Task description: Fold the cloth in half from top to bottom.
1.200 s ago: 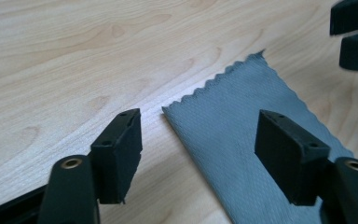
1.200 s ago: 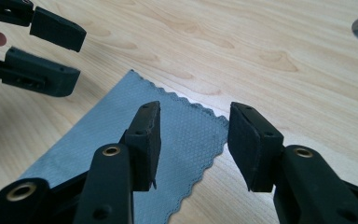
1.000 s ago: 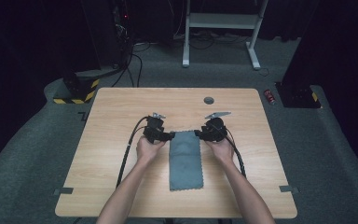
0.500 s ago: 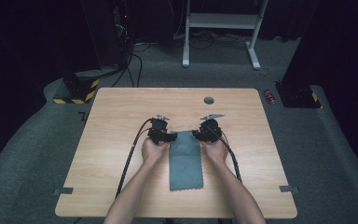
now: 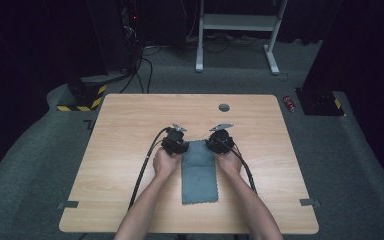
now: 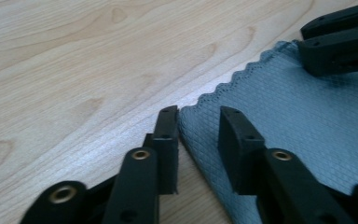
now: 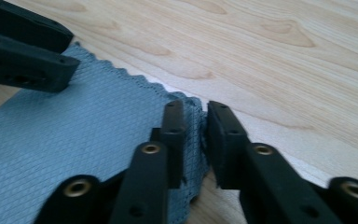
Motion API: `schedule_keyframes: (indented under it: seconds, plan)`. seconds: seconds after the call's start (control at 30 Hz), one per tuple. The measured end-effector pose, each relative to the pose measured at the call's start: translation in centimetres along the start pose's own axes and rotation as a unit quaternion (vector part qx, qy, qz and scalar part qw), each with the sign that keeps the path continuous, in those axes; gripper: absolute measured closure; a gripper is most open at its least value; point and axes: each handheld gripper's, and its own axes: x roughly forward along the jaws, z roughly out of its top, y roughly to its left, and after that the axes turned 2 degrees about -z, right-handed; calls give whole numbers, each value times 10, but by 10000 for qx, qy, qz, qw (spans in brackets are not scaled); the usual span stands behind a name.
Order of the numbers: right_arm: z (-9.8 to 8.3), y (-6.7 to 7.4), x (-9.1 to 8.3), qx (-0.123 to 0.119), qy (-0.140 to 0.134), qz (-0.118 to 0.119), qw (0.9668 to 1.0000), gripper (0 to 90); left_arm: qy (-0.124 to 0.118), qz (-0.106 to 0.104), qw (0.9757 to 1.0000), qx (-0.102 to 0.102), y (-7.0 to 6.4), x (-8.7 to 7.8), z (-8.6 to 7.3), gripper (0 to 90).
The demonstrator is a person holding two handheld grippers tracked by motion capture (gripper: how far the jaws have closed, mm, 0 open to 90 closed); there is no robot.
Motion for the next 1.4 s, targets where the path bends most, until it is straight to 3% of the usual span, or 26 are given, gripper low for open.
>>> schedule_keyframes:
  seconds: [0.2, 0.33, 0.43, 0.7, 0.77, 0.9, 1.17, 1.4]
  plan:
    - [1, 1, 0, -14, 33, 111, 9999, 862, 6, -392, 9990, -201, 5, 0, 0, 870]
    - [2, 1, -1, -102, 54, 119, 9999, 871, 25, -491, 9983, -314, 8, 0, 0, 885]
    - [2, 1, -5, -70, 35, 223, 9997, 872, 20, -531, 9983, -234, 9, -3, 0, 887]
    - [10, 2, -20, -157, -169, 325, 9992, 878, -182, -753, 9966, -267, 16, -17, 6, 888]
    - [11, 2, -23, -141, -191, 336, 9992, 879, -175, -741, 9970, -150, 16, -19, 10, 889]
    - [17, 0, -26, -169, -129, 327, 9992, 881, -328, -805, 9960, -217, 17, -24, 17, 889]
    - [35, -5, -38, -206, -353, 238, 9989, 882, -492, -807, 9953, -228, 24, -34, 32, 890]
    - [42, -6, -47, -168, -545, 252, 9981, 882, -638, -791, 9948, -76, 23, -45, 38, 890]
